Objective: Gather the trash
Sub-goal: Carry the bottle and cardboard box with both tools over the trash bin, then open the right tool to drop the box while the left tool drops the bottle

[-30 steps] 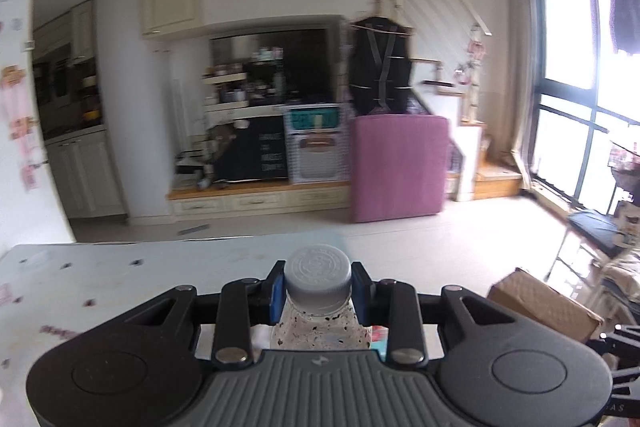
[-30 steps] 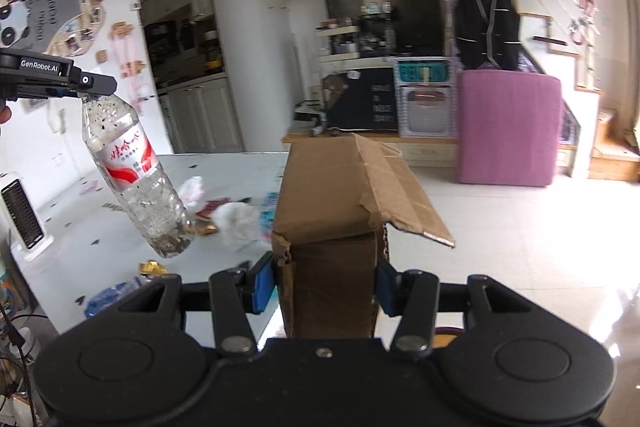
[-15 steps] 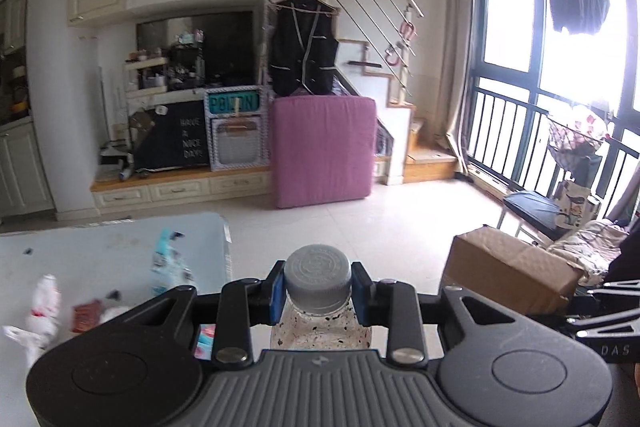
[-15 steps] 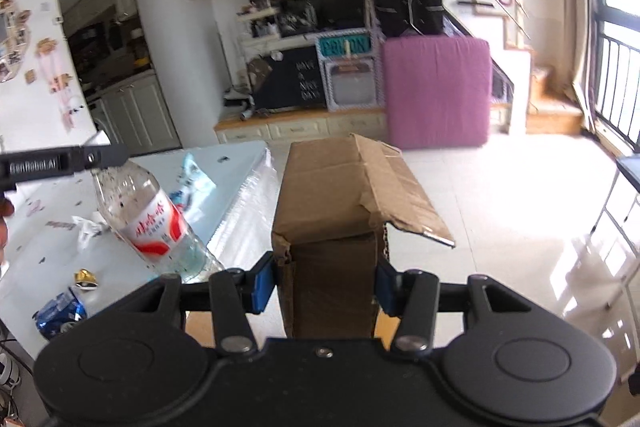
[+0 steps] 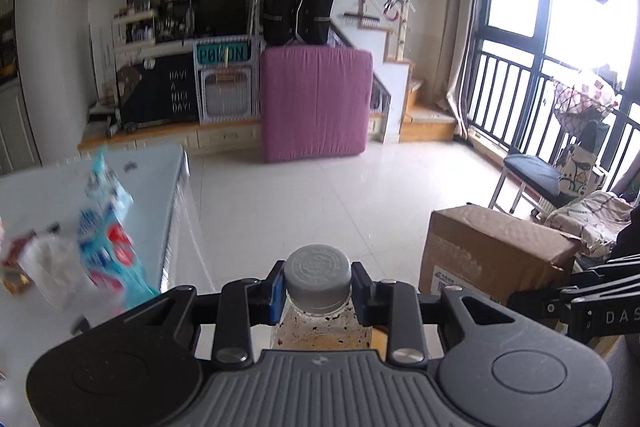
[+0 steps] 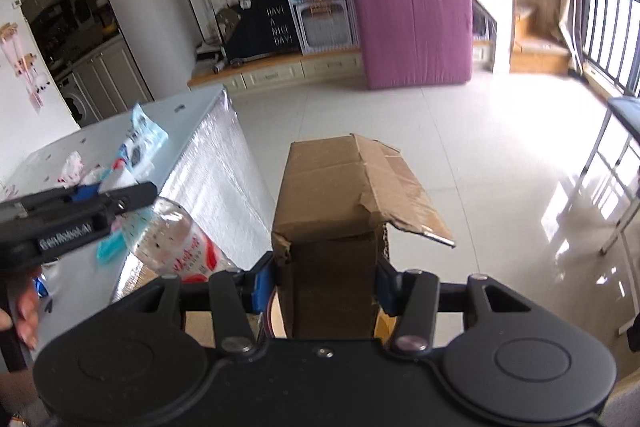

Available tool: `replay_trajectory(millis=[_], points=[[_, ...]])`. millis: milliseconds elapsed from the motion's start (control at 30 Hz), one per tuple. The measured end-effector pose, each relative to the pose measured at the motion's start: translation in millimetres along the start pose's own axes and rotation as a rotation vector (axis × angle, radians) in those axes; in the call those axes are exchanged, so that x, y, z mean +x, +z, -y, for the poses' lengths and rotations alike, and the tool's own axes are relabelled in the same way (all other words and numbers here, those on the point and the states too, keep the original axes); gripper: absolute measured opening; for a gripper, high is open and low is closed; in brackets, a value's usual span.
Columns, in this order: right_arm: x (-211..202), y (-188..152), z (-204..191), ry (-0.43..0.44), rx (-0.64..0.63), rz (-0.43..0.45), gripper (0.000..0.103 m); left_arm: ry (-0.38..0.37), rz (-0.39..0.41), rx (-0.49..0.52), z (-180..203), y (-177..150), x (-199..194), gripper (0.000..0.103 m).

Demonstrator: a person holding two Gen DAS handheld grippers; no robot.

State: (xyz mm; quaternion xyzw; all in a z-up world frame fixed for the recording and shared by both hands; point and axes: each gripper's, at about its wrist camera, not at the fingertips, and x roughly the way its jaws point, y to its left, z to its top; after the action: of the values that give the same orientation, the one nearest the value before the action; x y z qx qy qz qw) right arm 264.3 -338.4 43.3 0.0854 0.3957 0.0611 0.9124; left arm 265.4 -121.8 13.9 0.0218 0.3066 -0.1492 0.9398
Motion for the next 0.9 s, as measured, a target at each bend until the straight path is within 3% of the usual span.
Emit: replay_trajectory(millis=[267,400,767,900], points=[[56,-12,17,-0.002,0.057,-0.115,0.051,0.025,-0.076,-0.058,9,-31,59,0.034],[91,-22,25,0.002,0.087,-0.2,0.051,0.028,-0.073,-0.079,12,-46,79,0.034],[192,-46,51,0.028,0.235,-0.442,0.052,0.039,-0.201,-0.141,9,-101,156,0.034],[228,-56,54,0.021,0.284,-0.516,0.052,0.03,-0.182,-0.161,4,-118,177,0.034]])
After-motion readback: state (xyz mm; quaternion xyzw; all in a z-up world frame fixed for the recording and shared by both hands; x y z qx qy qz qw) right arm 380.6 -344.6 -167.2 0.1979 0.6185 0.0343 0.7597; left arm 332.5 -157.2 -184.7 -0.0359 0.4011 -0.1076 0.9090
